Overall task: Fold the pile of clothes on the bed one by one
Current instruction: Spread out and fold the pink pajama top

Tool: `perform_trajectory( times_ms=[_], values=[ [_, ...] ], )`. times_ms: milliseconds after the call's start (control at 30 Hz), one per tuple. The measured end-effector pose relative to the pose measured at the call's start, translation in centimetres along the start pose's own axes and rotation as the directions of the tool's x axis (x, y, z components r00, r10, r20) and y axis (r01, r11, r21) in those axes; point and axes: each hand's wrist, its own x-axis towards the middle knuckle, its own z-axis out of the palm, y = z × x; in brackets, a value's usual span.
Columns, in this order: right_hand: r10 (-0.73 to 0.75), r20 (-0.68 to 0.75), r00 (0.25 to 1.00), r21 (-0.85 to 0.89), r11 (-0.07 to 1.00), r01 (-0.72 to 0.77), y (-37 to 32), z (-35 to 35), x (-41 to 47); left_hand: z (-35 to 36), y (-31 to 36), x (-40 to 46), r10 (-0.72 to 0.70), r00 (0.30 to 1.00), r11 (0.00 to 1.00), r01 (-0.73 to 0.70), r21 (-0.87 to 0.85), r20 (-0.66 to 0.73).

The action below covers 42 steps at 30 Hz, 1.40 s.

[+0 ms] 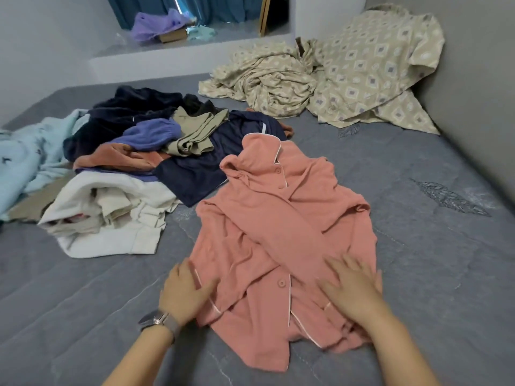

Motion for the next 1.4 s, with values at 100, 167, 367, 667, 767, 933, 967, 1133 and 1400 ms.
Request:
perform_trajectory(
  times_ms=[100,167,367,667,767,933,967,1133,1400],
  values=[
    [0.321,-0.210,0.924,0.245,0.932,-0.268,1.9,-0.1,-2.3,0.6,-4.0,-2.0,-0.005,1.000,0.983,0.004,-0.183,-0.005],
    [0.496,-0.152,0.855,0.354,0.835,-0.421,3.3,0.3,-3.5,-0.3,-4.3,-2.2,-0.048,0.998,0.909,0.056,-0.413,0.029],
    [0.305,0.166,0.938,0.740,0.590,-0.323,2.4,0.7,-7.2,-1.1,-3.5,-5.1,0.170,0.917,0.680,0.156,-0.716,0.361],
    [0.169,-0.171,0.971,0.575,0.817,-0.041,2.6,2.2,-7.7,-2.8,-3.4,-7.4,-0.189,0.975,0.324,0.171,-0.930,0.114],
    [0.451,-0.208,0.868,0.867,0.496,-0.050,2.9,1.9,-7.2,-3.3,-3.9,-8.4,-0.269,0.960,0.455,0.193,-0.869,0.072],
    [0.523,-0.131,0.842,0.840,0.510,-0.187,3.1,2.1,-9.0,-1.7,-4.8,-9.5,0.112,0.972,0.986,-0.135,-0.097,-0.207],
    [0.489,-0.211,0.846,0.749,0.638,-0.182,3.1,2.3,-9.5,-1.2,-4.5,-9.7,0.222,0.952,0.974,-0.226,0.006,-0.211],
    [0.148,-0.069,0.987,0.049,0.988,-0.145,2.5,2.3,-11.2,0.5,-3.9,-9.5,0.267,0.957,0.955,-0.248,0.162,-0.110],
    [0.189,-0.342,0.920,0.612,0.788,0.065,3.2,1.7,-10.3,-1.3,-4.7,-6.7,-0.053,0.970,0.850,-0.080,-0.521,-0.236]
  ],
)
